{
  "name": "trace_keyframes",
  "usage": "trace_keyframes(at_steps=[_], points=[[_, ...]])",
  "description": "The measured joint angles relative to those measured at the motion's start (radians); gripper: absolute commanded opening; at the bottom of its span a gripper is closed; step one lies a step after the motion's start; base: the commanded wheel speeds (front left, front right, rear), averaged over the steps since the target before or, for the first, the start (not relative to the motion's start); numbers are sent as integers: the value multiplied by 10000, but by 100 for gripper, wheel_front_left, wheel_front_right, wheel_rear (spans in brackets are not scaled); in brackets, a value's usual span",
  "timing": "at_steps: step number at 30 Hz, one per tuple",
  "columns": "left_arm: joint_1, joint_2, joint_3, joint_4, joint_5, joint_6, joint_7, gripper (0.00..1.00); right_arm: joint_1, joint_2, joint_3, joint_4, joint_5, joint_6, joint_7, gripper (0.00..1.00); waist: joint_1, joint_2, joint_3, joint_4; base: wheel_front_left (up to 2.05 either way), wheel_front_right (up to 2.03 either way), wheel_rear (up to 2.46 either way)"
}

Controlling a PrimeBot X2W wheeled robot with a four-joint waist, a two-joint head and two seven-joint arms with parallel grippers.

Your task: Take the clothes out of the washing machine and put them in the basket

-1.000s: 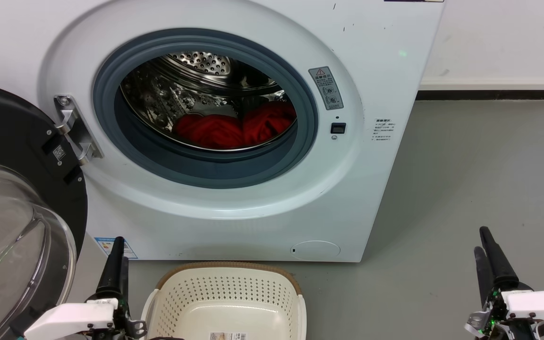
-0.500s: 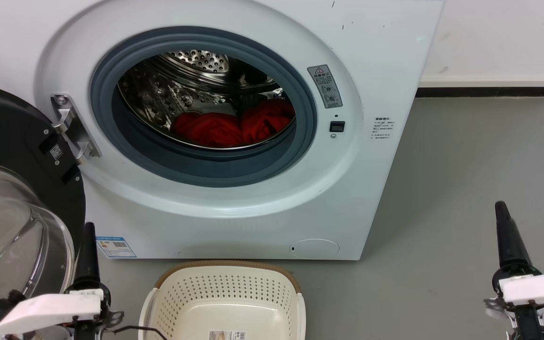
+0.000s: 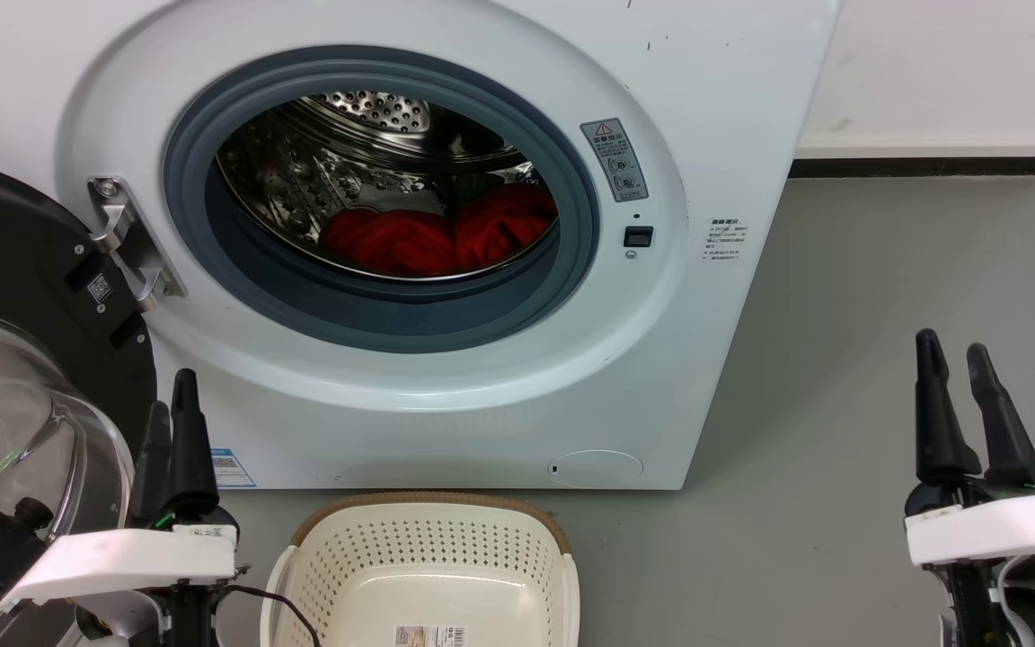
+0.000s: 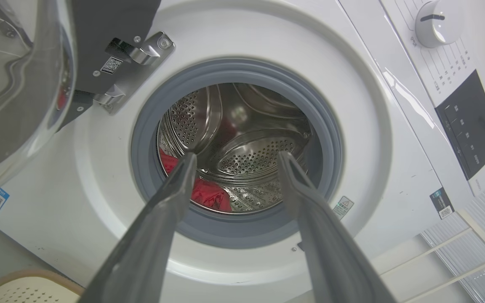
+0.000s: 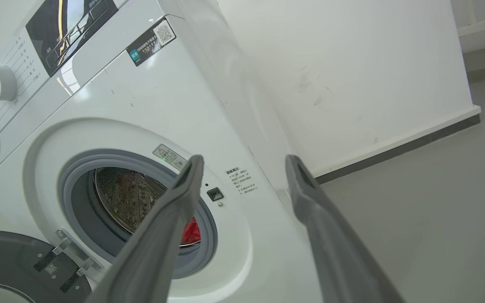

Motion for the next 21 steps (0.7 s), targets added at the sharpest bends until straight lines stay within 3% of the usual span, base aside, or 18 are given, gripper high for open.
trace_keyframes(at_steps=[9, 21], points=[[196, 2, -539, -669, 1891, 94, -282, 100, 27, -2, 359, -625, -1891, 0, -305, 100, 0, 0, 20, -24, 0, 0, 0], [387, 6, -1331, -1057, 4192, 648, -635, 100, 242, -2, 746, -717, -3664, 2, -669, 100, 0, 0, 23, -67, 0, 0, 0]])
